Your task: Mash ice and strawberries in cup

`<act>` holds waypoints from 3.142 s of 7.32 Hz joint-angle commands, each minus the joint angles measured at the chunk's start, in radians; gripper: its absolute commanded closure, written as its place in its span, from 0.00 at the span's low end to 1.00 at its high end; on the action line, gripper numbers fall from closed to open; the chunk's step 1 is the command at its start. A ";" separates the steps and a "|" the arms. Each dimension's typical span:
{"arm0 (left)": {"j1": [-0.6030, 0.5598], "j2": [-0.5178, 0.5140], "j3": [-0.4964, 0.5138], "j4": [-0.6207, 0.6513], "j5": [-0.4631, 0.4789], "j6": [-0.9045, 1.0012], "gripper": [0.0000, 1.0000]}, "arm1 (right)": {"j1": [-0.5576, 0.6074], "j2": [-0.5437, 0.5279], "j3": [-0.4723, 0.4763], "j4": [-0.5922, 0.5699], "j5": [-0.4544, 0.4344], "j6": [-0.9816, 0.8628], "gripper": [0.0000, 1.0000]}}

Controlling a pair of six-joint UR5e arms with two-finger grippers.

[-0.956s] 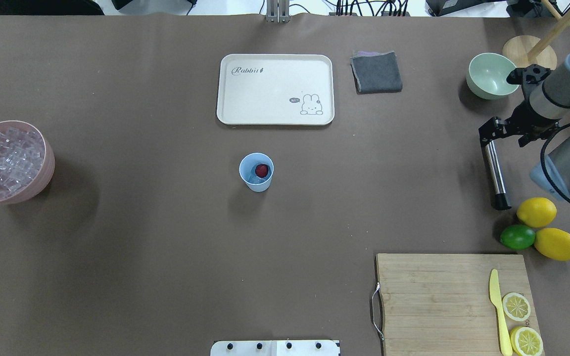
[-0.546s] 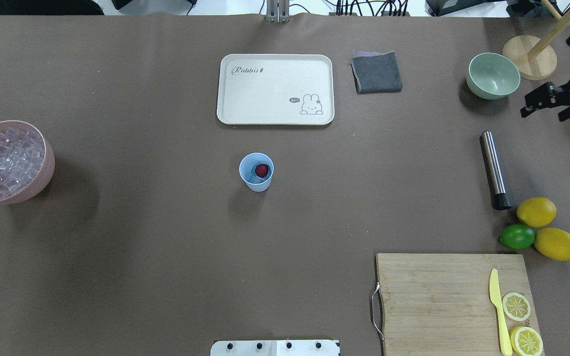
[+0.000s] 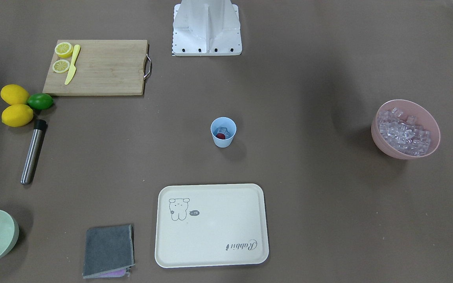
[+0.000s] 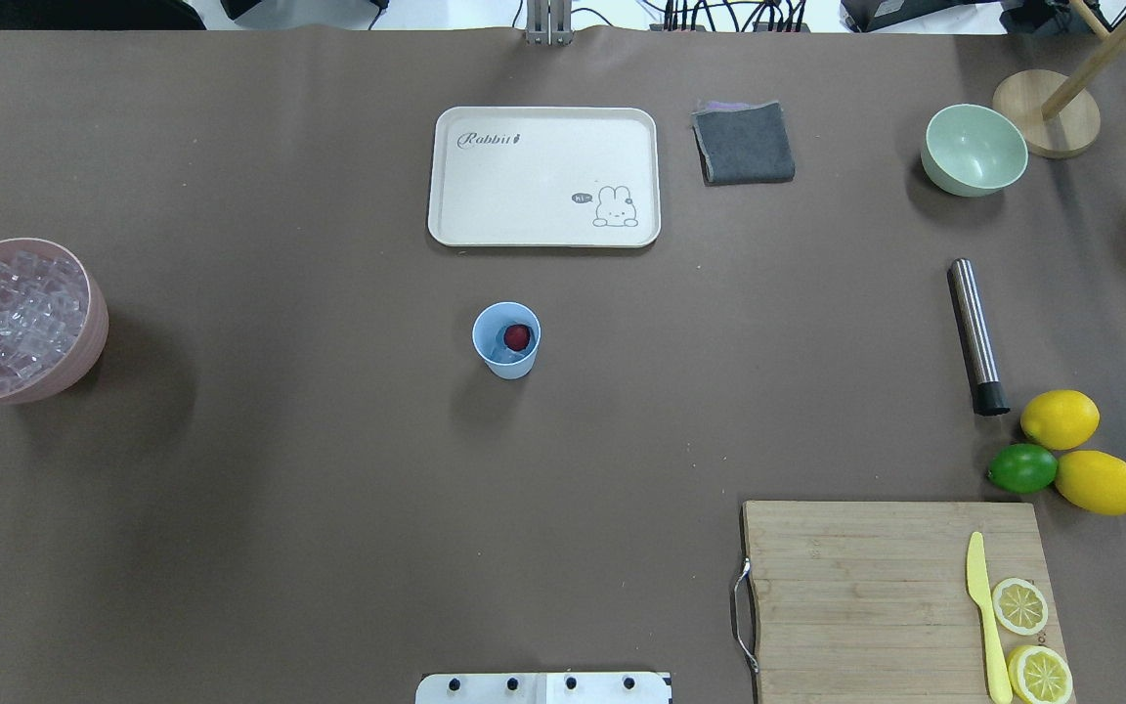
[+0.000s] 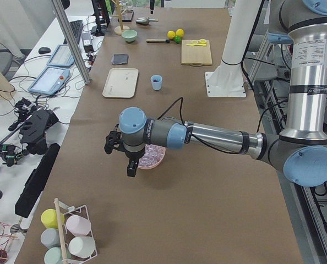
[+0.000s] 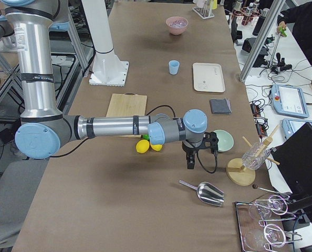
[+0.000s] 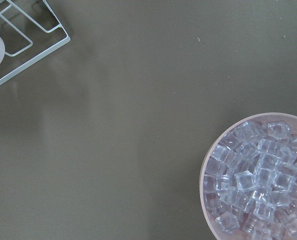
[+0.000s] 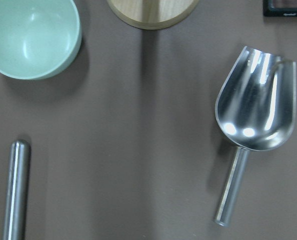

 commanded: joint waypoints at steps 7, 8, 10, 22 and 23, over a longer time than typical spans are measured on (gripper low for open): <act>-0.011 0.094 0.015 -0.002 0.134 -0.002 0.02 | 0.153 -0.129 0.089 -0.162 -0.028 -0.375 0.00; -0.009 0.092 0.015 -0.002 0.128 -0.002 0.02 | 0.162 -0.136 0.081 -0.165 -0.014 -0.377 0.00; -0.009 0.097 0.021 -0.003 0.128 -0.002 0.02 | 0.162 -0.215 0.086 -0.058 -0.030 -0.425 0.00; -0.092 0.045 0.068 -0.003 0.007 0.004 0.02 | 0.124 -0.165 0.147 -0.189 -0.098 -0.386 0.00; -0.093 0.052 0.061 -0.003 0.006 0.004 0.02 | 0.124 -0.165 0.146 -0.191 -0.098 -0.386 0.00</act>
